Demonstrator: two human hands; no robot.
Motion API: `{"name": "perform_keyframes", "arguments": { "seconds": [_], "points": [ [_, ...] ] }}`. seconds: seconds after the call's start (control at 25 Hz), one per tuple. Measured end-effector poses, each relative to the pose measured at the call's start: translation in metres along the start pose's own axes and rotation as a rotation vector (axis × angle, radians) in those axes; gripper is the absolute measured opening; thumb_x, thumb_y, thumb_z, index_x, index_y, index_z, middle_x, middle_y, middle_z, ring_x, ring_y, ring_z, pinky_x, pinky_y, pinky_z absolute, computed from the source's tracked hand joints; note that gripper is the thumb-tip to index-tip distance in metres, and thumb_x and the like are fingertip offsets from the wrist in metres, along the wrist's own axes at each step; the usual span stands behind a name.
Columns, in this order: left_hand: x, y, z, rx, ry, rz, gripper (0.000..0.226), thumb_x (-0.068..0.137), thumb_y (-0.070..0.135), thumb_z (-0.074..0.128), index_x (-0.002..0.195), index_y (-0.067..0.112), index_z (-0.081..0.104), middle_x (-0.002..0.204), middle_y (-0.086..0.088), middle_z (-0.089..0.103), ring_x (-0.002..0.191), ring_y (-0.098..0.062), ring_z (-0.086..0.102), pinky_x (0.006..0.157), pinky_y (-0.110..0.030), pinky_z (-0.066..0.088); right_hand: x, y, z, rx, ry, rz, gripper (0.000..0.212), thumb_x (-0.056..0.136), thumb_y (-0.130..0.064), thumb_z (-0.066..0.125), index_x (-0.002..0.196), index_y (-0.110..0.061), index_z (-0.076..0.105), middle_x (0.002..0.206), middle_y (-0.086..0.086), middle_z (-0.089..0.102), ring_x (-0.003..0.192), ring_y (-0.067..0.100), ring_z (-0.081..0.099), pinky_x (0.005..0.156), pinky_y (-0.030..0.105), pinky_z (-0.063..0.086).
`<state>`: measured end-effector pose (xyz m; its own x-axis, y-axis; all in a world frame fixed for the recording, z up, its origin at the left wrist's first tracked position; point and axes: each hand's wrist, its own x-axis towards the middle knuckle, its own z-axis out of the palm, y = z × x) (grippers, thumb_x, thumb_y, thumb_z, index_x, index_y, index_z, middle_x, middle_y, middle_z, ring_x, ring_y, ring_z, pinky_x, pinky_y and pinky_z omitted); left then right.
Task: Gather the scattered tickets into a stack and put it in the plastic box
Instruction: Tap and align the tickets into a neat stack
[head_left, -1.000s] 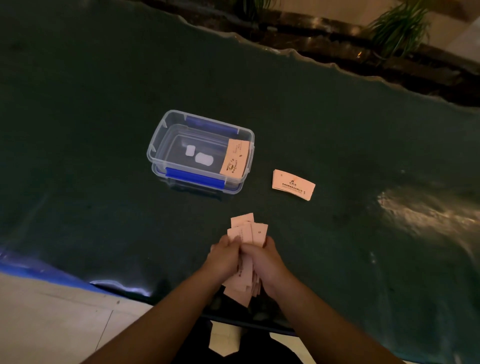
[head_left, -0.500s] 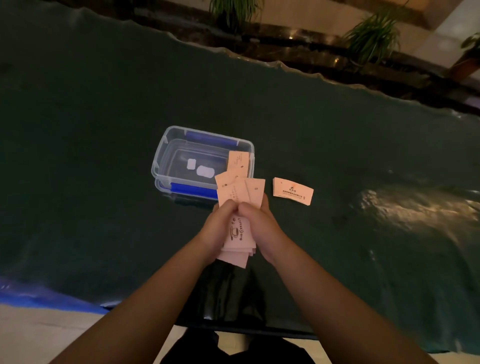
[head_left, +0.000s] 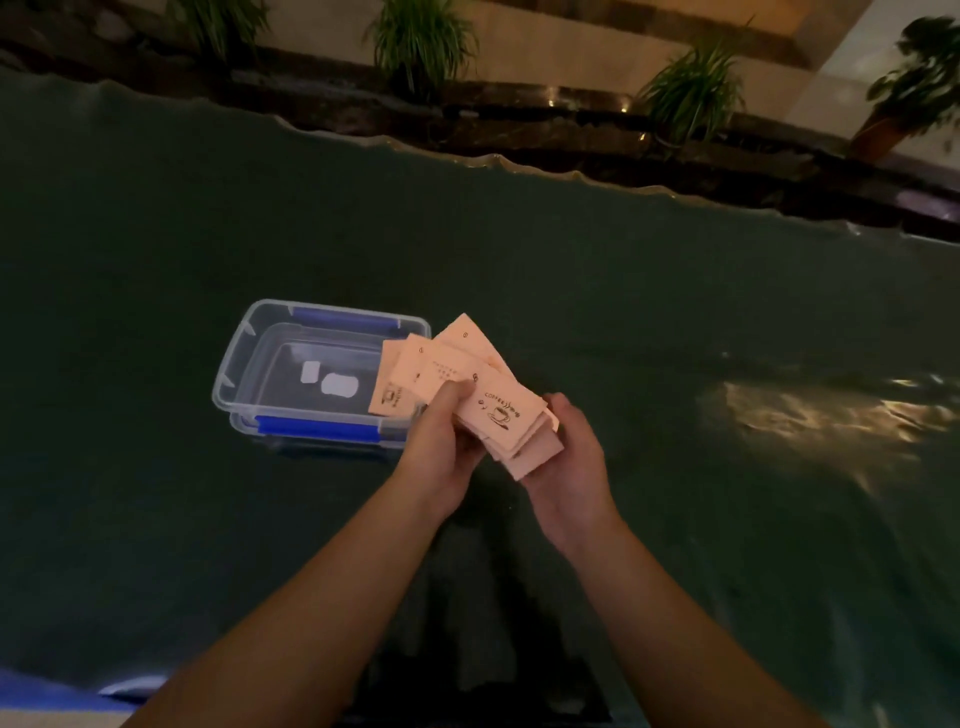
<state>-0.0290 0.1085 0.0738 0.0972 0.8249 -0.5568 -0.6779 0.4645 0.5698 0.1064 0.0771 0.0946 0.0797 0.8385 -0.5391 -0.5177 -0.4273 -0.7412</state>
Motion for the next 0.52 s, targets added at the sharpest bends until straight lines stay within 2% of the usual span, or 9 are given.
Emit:
{"name": "perform_keyframes", "arguments": {
  "seconds": [0.08,0.16,0.24,0.32,0.4,0.52],
  "points": [
    [0.007,-0.018,0.017,-0.003,-0.014,-0.001,0.028,0.090,0.017,0.071,0.115,0.029,0.068,0.107,-0.008,0.083,0.099,-0.025,0.080,0.083,-0.044,0.063,0.006,-0.002,-0.017,0.086,0.024,-0.005,0.080,0.083,-0.037,0.083,0.151,-0.013,0.048,0.132,0.021,0.075,0.124,0.038,0.072,0.107,0.058,0.055],
    [0.012,-0.032,0.027,0.019,-0.008,-0.029,0.035,0.088,0.015,0.075,0.122,0.022,0.070,0.111,-0.010,0.082,0.100,-0.024,0.079,0.081,-0.040,0.063,0.016,-0.011,-0.031,0.087,0.092,-0.013,0.091,0.076,-0.018,0.092,0.151,-0.027,0.043,0.129,0.015,0.077,0.112,0.032,0.078,0.102,0.058,0.059],
    [0.019,-0.041,0.031,0.063,0.011,-0.049,0.055,0.082,0.011,0.082,0.132,0.022,0.063,0.117,-0.009,0.080,0.103,-0.024,0.079,0.082,-0.039,0.064,0.028,-0.024,-0.047,0.035,0.132,0.020,0.089,0.078,-0.007,0.091,0.148,-0.034,0.044,0.127,0.011,0.077,0.103,0.027,0.081,0.097,0.054,0.062],
    [0.025,-0.040,0.029,0.130,0.016,-0.081,0.074,0.069,0.013,0.091,0.134,0.027,0.058,0.118,-0.007,0.080,0.105,-0.026,0.078,0.086,-0.044,0.064,0.039,-0.036,-0.058,-0.038,0.145,0.086,0.082,0.078,-0.007,0.091,0.142,-0.035,0.049,0.124,0.008,0.078,0.099,0.025,0.082,0.091,0.050,0.065],
    [0.034,-0.031,0.030,0.204,0.002,-0.149,0.074,0.065,0.024,0.093,0.132,0.025,0.061,0.119,-0.008,0.080,0.107,-0.027,0.078,0.090,-0.047,0.062,0.054,-0.050,-0.066,-0.098,0.144,0.145,0.071,0.078,-0.008,0.091,0.135,-0.027,0.054,0.119,0.007,0.080,0.102,0.026,0.081,0.086,0.047,0.065],
    [0.057,-0.008,0.027,0.305,0.068,-0.231,0.058,0.073,0.034,0.089,0.125,0.020,0.067,0.110,-0.009,0.082,0.112,-0.031,0.074,0.090,-0.047,0.060,0.081,-0.067,-0.069,-0.192,0.134,0.217,0.063,0.077,-0.010,0.093,0.131,-0.018,0.060,0.112,0.008,0.083,0.103,0.025,0.080,0.081,0.045,0.067]
  ]
}}
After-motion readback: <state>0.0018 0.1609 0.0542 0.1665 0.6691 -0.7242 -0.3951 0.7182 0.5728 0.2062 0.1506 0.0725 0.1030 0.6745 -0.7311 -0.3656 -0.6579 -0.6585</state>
